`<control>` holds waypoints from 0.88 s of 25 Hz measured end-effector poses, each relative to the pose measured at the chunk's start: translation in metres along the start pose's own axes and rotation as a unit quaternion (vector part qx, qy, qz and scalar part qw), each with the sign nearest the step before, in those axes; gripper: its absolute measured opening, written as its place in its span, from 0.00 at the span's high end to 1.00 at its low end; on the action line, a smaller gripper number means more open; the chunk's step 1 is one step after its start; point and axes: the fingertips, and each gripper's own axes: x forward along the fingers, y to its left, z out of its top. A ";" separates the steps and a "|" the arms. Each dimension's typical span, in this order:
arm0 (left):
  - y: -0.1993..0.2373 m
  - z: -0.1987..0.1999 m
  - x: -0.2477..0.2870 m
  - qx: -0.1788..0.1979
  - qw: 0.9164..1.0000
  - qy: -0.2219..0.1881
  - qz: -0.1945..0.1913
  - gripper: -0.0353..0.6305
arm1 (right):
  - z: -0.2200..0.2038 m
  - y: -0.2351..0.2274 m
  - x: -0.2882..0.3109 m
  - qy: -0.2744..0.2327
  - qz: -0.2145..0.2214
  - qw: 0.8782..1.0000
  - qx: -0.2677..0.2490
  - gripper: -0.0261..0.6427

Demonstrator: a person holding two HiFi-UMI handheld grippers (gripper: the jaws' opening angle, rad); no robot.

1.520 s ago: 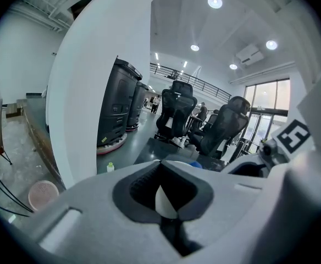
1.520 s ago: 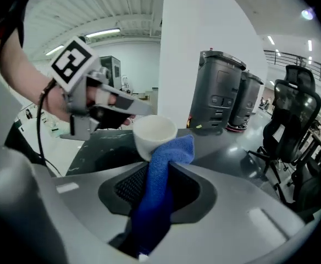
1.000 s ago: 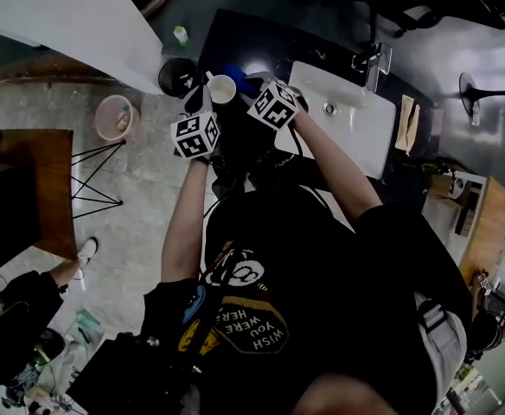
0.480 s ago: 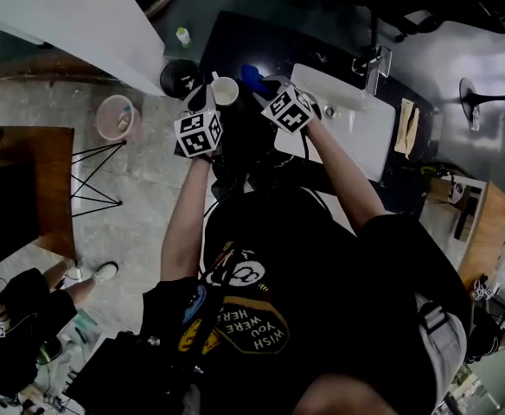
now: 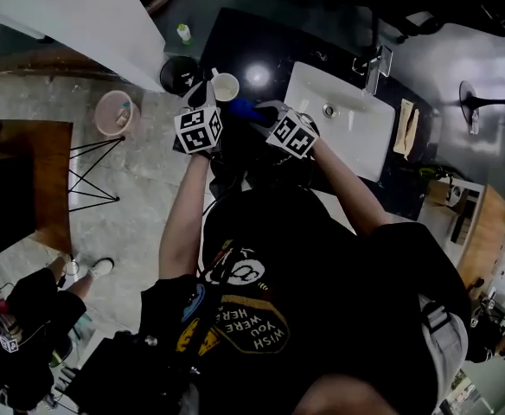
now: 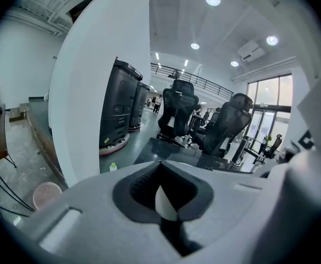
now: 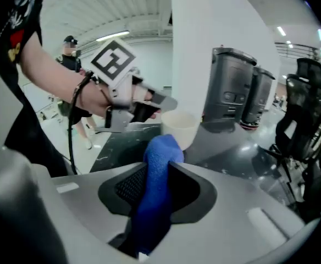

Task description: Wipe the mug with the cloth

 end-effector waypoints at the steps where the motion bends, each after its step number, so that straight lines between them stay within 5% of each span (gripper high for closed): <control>1: -0.001 -0.001 0.000 0.006 1.000 0.005 -0.002 0.94 | -0.001 -0.017 -0.004 0.001 -0.025 1.000 0.019 0.79; 7: -0.003 -0.004 -0.004 0.003 1.000 0.015 -0.012 0.94 | 0.026 -0.111 0.010 0.021 -0.135 0.990 0.046 0.79; 13: -0.004 -0.004 -0.004 0.005 1.000 0.015 -0.004 0.94 | 0.037 -0.073 0.025 0.034 -0.090 0.992 -0.083 0.79; 17: -0.005 -0.005 -0.004 0.004 1.000 0.015 -0.001 0.94 | 0.014 -0.023 -0.007 0.026 -0.054 0.991 -0.117 0.79; 20: -0.003 -0.003 -0.009 0.020 1.000 0.018 0.012 0.94 | 0.010 -0.016 -0.018 0.016 -0.040 0.996 -0.074 0.79; 22: -0.001 0.006 -0.019 0.029 0.999 0.003 0.020 0.94 | 0.013 -0.044 -0.022 0.015 -0.079 0.997 -0.014 0.79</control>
